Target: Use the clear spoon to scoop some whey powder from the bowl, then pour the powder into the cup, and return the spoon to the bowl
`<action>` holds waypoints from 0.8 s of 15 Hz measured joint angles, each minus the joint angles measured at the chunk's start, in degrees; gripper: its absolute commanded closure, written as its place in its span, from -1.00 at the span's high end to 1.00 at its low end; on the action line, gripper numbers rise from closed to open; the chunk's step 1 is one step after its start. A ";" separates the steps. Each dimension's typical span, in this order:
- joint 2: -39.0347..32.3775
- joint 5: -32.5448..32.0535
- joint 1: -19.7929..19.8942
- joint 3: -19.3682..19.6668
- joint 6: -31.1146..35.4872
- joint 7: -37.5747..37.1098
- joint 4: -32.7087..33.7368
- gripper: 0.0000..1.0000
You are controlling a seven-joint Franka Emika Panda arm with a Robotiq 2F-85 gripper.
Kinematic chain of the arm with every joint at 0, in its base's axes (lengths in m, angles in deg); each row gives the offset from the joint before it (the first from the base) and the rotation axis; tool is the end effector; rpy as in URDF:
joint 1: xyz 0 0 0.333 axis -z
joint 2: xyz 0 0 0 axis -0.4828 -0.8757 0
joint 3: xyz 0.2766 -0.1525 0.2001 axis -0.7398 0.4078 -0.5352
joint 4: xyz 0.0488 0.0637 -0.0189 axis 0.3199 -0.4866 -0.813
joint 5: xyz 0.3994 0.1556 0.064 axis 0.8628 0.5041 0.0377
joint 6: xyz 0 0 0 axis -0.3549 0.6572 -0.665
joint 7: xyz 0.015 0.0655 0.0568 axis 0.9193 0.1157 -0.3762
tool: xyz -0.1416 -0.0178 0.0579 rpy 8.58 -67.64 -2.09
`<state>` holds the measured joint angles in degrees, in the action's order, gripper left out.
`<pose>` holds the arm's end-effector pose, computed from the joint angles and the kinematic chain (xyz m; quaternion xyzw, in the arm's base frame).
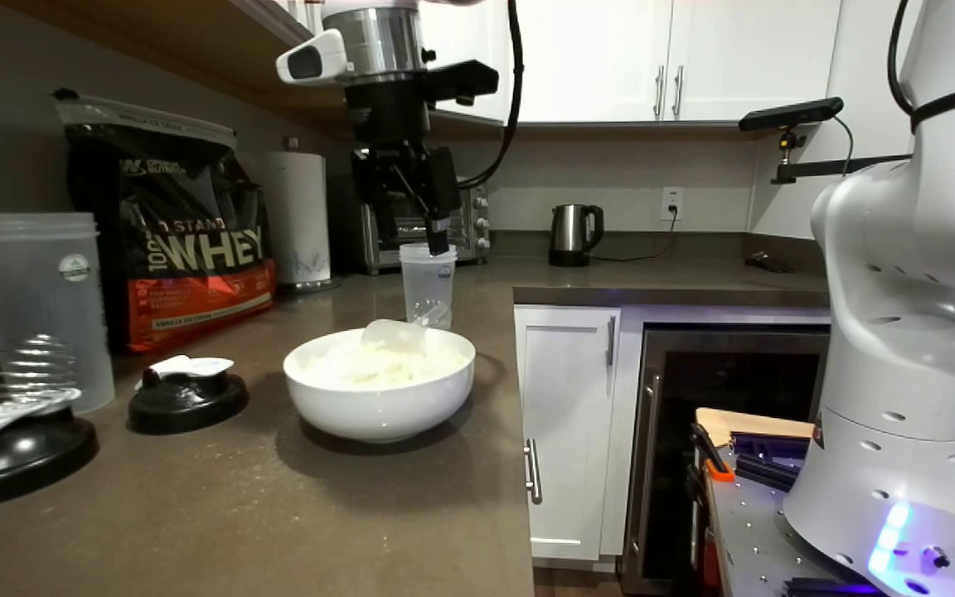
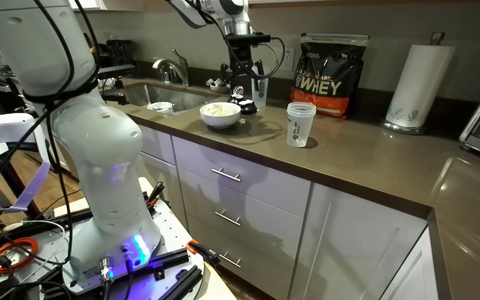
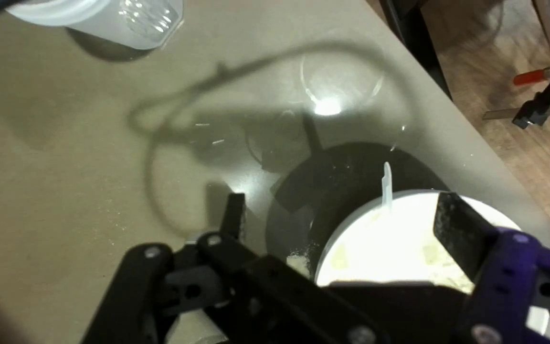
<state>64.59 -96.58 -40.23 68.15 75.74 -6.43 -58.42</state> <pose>0.5145 0.1357 0.4531 0.8370 0.5338 -0.0727 0.0958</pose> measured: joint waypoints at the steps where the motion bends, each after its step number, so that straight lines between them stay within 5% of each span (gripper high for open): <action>1: -0.19 0.24 0.01 0.06 -0.49 1.14 0.04 1.00; 10: -3.34 0.61 -0.06 -0.83 -0.38 5.14 -0.23 1.00; 12: -4.09 0.67 -0.06 -1.01 -0.37 5.16 -0.27 0.86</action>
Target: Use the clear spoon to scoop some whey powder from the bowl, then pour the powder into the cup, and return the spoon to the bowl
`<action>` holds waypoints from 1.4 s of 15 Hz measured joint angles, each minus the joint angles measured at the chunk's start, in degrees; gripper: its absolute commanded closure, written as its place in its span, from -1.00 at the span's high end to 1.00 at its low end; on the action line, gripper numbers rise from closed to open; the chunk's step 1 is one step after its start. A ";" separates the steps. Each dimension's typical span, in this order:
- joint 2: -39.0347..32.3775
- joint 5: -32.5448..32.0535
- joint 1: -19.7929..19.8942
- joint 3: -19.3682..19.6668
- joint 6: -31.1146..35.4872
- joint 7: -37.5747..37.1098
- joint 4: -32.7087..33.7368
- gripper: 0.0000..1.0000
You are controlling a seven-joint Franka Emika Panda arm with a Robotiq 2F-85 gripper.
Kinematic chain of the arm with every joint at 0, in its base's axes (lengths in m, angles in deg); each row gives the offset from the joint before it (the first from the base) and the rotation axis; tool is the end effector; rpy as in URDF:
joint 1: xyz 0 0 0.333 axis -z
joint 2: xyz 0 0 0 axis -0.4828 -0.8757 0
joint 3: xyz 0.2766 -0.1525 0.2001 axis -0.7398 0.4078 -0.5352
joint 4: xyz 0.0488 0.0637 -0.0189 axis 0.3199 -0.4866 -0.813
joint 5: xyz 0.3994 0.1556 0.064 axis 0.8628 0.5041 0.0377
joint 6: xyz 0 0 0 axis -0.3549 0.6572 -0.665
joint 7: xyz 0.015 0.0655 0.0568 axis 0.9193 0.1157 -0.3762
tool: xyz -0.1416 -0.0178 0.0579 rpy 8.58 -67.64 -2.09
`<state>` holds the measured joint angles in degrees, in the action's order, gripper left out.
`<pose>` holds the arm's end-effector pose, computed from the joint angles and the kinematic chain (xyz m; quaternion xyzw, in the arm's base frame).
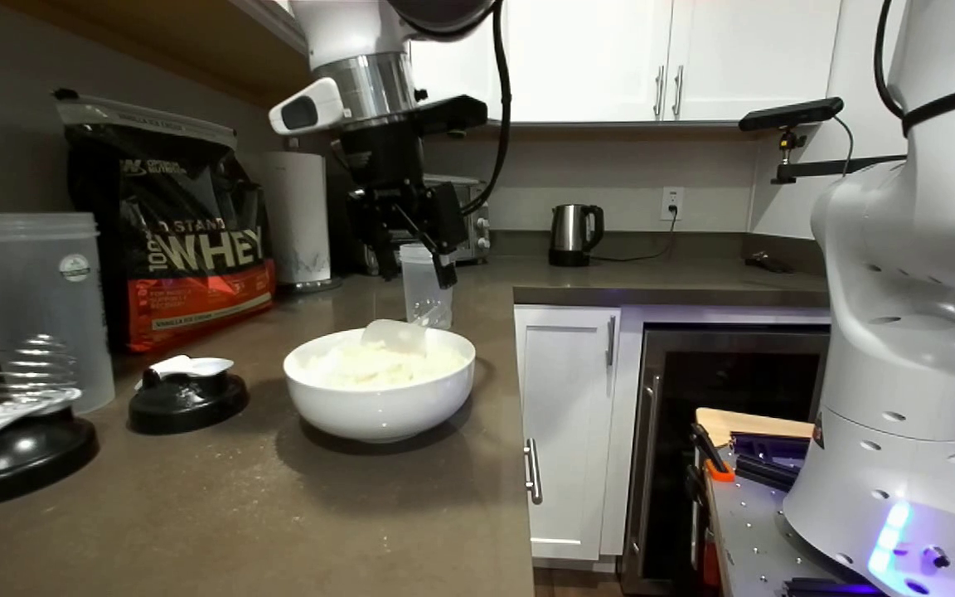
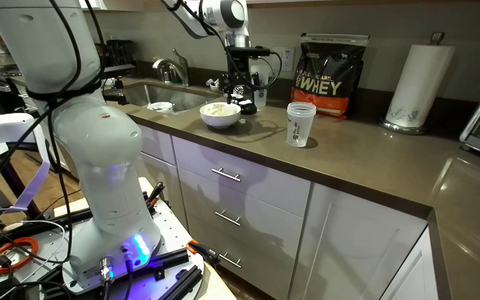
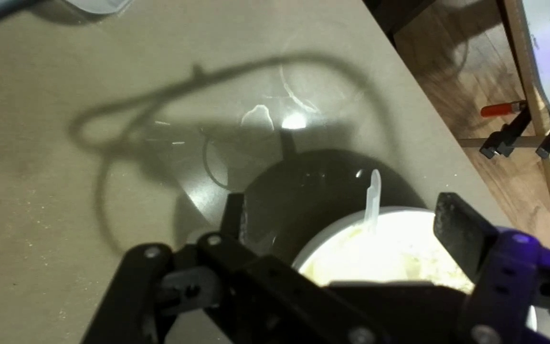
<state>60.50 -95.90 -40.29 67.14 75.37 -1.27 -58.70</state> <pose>0.5160 0.1472 0.4120 0.8044 0.5787 -0.1129 0.0729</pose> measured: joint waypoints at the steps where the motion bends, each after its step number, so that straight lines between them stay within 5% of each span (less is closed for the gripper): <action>1: -0.32 0.04 0.00 -0.07 0.00 0.00 -0.04 0.60; 10: -2.20 0.04 0.00 -0.40 0.00 0.00 -0.12 0.62; 16: -3.04 0.04 0.00 -0.56 0.01 0.00 -0.12 0.20; 21: -3.50 0.05 0.00 -0.88 0.01 0.00 -0.11 0.17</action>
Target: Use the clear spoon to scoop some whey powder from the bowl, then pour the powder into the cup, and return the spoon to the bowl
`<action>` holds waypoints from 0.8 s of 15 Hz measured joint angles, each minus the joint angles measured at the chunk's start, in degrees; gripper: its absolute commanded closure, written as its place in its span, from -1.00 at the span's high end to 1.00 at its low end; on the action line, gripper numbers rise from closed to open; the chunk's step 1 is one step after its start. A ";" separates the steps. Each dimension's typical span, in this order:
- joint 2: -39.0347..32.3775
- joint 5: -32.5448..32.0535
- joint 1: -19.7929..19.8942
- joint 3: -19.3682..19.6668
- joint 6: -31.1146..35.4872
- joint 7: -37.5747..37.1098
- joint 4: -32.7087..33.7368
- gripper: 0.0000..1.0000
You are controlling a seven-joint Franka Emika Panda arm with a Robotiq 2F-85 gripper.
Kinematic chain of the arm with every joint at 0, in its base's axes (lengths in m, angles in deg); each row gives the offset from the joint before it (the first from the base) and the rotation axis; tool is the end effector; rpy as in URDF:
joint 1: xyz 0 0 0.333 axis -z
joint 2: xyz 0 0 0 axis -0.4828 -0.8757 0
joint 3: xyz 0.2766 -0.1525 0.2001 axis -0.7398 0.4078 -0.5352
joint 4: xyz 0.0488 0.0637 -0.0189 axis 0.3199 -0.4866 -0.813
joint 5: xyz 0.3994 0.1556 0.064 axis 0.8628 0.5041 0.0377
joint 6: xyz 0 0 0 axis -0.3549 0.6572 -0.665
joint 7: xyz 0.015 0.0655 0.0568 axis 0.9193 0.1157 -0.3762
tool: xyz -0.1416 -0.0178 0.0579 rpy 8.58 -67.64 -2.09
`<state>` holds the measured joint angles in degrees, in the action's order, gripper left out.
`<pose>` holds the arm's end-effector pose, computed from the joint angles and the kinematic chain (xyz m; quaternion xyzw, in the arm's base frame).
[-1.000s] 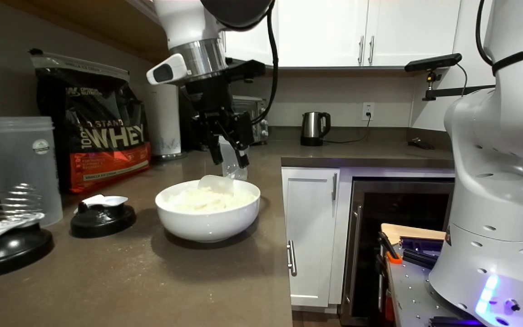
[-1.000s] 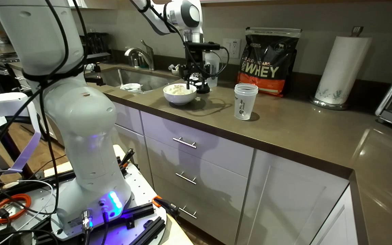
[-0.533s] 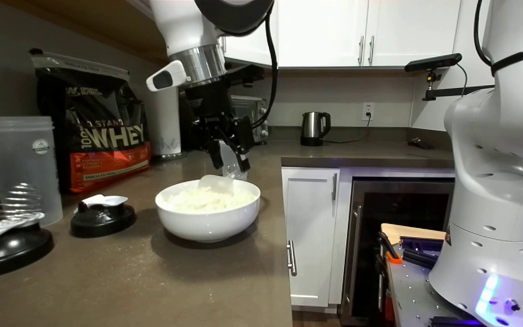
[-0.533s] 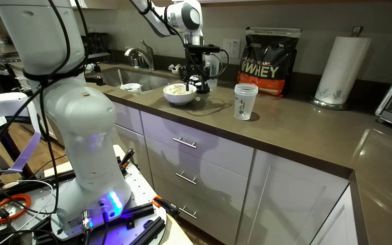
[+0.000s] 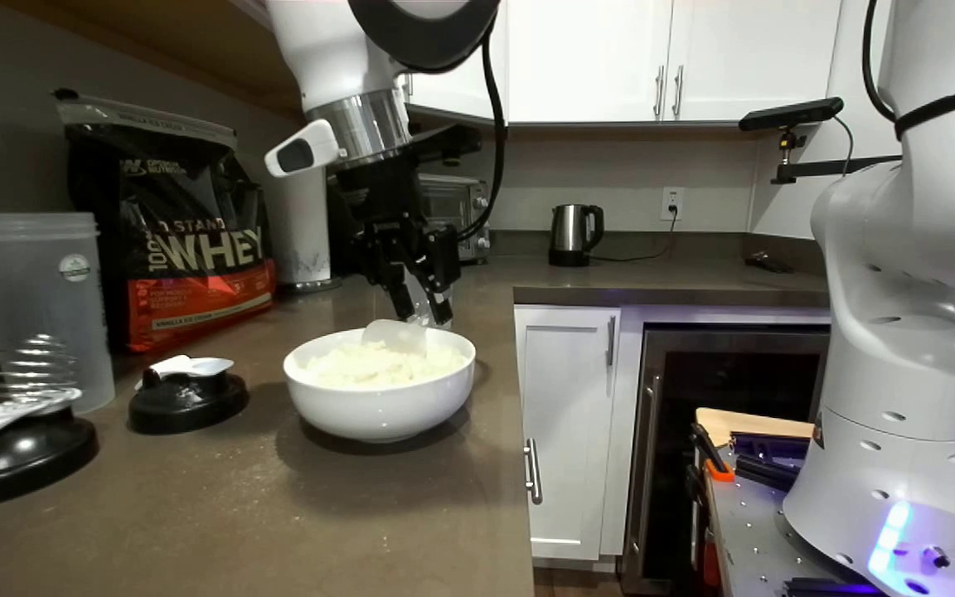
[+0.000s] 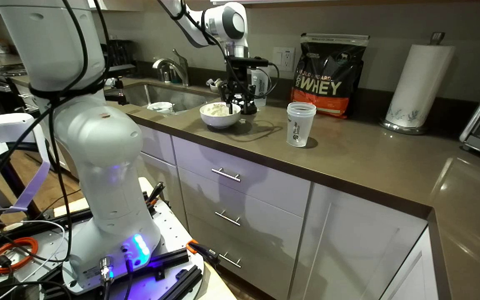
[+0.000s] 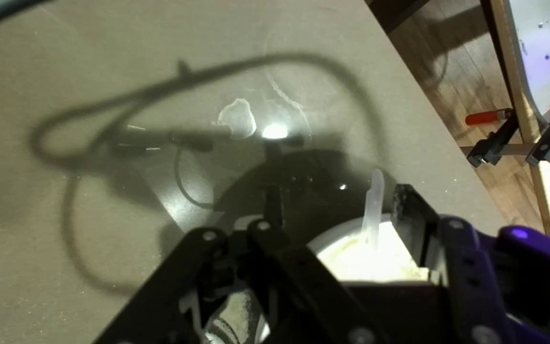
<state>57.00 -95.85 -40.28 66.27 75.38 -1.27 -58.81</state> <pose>0.5169 0.1556 0.3783 0.7958 0.5859 -0.1406 0.0607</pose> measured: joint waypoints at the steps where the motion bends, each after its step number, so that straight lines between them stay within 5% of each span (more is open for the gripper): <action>1: -0.08 0.00 0.00 -0.04 0.02 0.00 0.00 0.16; 7: -0.52 0.02 0.01 -0.14 0.05 0.00 0.04 -0.10; 9: -0.52 0.02 0.03 -0.14 0.05 0.00 0.05 -0.55; 12: -0.54 0.02 0.03 -0.15 0.05 0.00 0.05 -0.86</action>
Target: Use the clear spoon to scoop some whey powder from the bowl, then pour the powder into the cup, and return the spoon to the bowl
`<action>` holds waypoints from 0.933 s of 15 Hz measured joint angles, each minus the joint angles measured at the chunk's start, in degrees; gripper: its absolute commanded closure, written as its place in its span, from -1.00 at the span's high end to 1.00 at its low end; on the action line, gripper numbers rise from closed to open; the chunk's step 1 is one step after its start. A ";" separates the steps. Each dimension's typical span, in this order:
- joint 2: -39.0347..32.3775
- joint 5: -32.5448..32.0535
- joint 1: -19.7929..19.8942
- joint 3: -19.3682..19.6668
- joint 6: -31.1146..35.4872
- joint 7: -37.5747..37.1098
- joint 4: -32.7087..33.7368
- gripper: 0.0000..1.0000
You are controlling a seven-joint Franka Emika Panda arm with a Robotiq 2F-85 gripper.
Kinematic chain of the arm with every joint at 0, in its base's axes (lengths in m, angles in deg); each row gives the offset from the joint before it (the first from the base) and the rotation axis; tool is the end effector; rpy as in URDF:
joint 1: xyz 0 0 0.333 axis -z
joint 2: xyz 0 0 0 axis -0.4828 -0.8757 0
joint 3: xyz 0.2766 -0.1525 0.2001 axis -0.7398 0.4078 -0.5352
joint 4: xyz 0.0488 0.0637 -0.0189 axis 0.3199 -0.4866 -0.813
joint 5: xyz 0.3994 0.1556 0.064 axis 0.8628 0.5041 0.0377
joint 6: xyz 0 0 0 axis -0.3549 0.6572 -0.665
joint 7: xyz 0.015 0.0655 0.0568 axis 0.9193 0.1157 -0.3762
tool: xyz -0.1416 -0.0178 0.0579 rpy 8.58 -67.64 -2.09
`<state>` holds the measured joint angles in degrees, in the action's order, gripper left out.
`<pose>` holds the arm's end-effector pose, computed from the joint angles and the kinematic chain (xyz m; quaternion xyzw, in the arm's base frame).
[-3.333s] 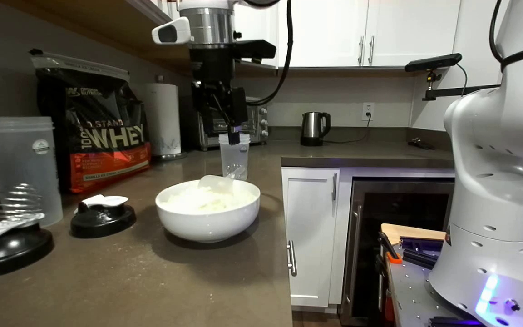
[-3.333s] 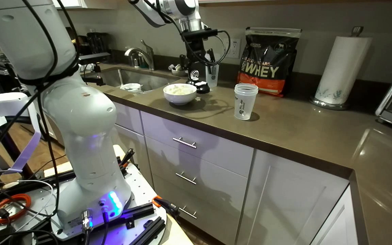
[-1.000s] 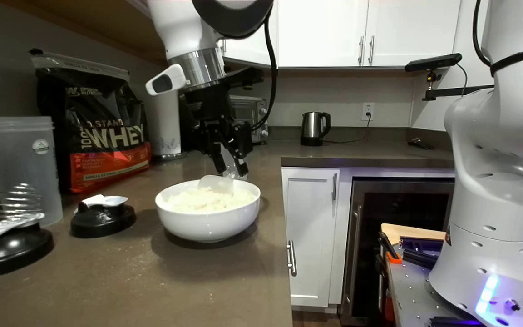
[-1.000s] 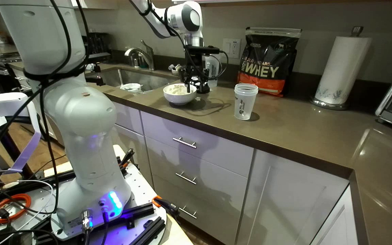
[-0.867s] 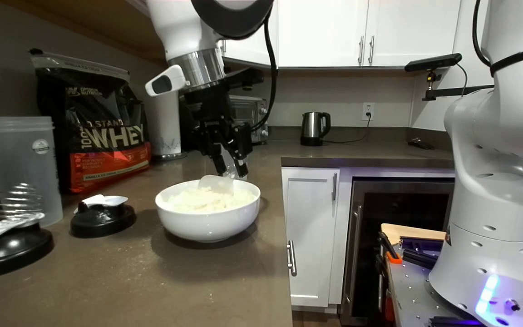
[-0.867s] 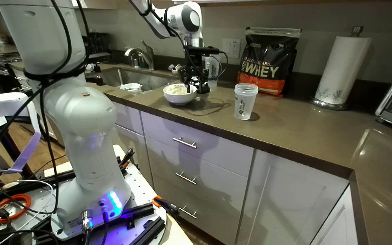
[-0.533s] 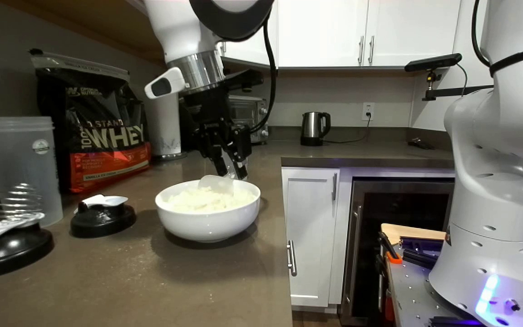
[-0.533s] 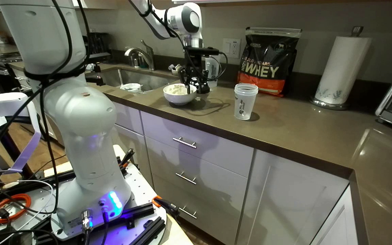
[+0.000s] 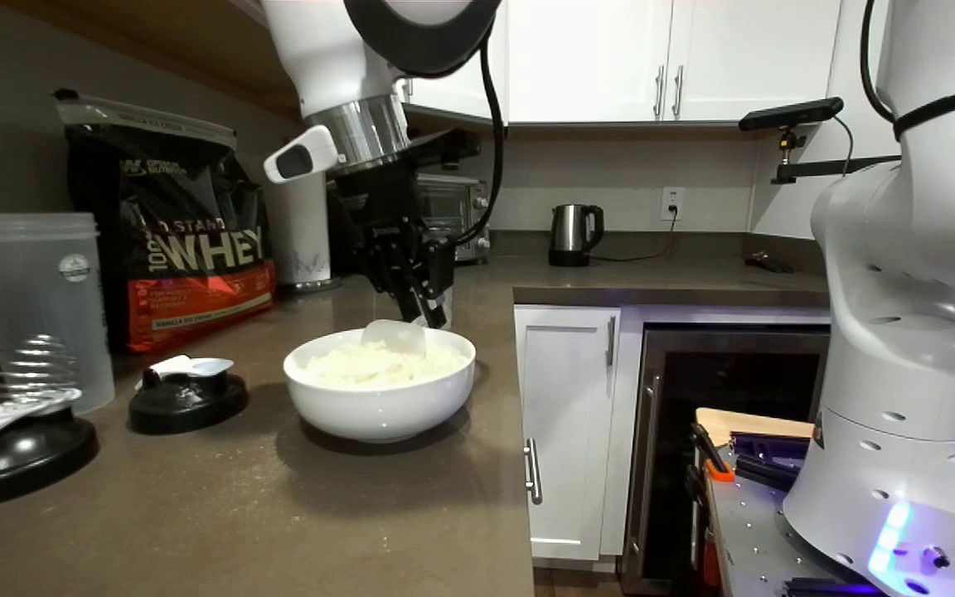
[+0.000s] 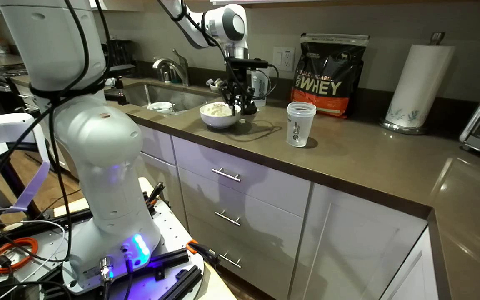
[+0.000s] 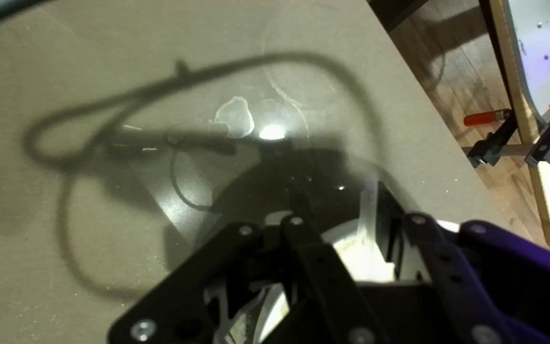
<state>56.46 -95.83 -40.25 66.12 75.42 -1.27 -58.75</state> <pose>0.5174 0.1570 0.3737 0.7946 0.5868 -0.1439 0.0589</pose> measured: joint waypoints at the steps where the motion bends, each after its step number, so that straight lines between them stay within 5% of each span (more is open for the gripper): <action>1: -0.02 0.00 0.00 -0.01 0.00 0.00 0.00 -1.00; 9: -0.08 0.10 -0.01 -0.34 0.00 0.00 0.15 -0.98; 11: -0.08 0.10 -0.01 -0.35 0.00 0.00 0.20 -0.37; 14: -0.08 0.09 -0.01 -0.37 0.00 0.00 0.21 -0.02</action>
<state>56.38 -95.74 -40.26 65.75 75.42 -1.27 -58.55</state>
